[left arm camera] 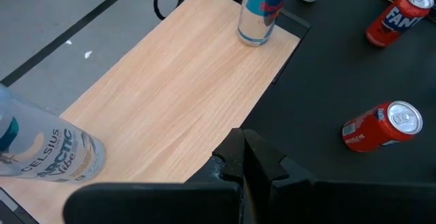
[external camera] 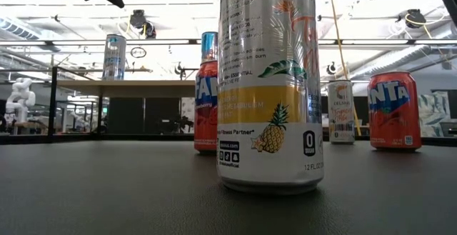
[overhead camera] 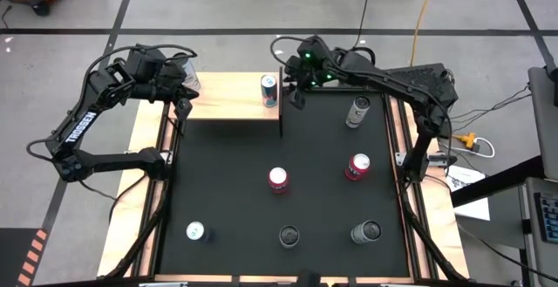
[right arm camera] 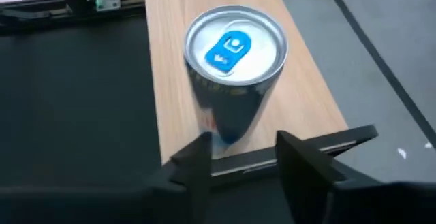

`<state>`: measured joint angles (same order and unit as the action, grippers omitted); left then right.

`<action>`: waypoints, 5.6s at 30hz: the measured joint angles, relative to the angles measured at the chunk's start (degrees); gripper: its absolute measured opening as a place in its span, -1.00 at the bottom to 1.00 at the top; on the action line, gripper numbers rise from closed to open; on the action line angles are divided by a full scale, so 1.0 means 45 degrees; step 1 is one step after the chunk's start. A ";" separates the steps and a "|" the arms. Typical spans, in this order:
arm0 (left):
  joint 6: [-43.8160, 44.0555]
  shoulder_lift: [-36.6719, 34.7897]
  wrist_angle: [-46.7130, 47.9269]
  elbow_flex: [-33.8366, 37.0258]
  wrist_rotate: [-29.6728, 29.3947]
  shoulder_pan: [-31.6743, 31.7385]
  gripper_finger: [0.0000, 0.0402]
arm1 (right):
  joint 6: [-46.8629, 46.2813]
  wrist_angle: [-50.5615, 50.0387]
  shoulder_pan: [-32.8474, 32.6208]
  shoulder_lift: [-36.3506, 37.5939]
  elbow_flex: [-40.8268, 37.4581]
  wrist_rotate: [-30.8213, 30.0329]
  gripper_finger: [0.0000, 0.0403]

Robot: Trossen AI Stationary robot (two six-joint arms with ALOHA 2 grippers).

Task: Place canned beverage on shelf
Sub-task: Put the top blue soda can on the shelf

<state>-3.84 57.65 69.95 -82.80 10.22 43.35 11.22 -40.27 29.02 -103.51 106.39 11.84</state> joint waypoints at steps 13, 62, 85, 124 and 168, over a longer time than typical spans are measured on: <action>-0.0006 0.0000 -0.0003 -0.0002 -0.0049 0.0000 -1.00 | -0.0533 0.0492 -0.0039 -0.0323 0.0000 0.0044 -0.98; -0.0302 0.0000 -0.0033 0.0001 -0.0044 -0.0004 -1.00 | -0.1743 0.2375 -0.0398 -0.1397 -0.0005 0.0430 -1.00; 0.0449 0.0186 -0.1826 -0.0002 0.0095 -0.0011 -1.00 | -0.2006 0.0030 -0.0398 0.0194 0.0000 0.0393 -1.00; 0.0000 0.5646 -0.8414 -0.0002 -0.2081 -0.3173 -1.00 | -0.1666 -0.0840 -0.0452 0.1171 0.0000 0.0371 -1.00; 0.0097 0.5571 -0.6380 -0.0036 -0.4437 -0.2548 -1.00 | -0.1579 -0.1986 -0.0471 0.1162 0.0000 0.0393 -1.00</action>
<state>-3.40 82.72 41.24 -82.96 -9.75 31.89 4.12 -49.21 26.89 -98.28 106.39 13.61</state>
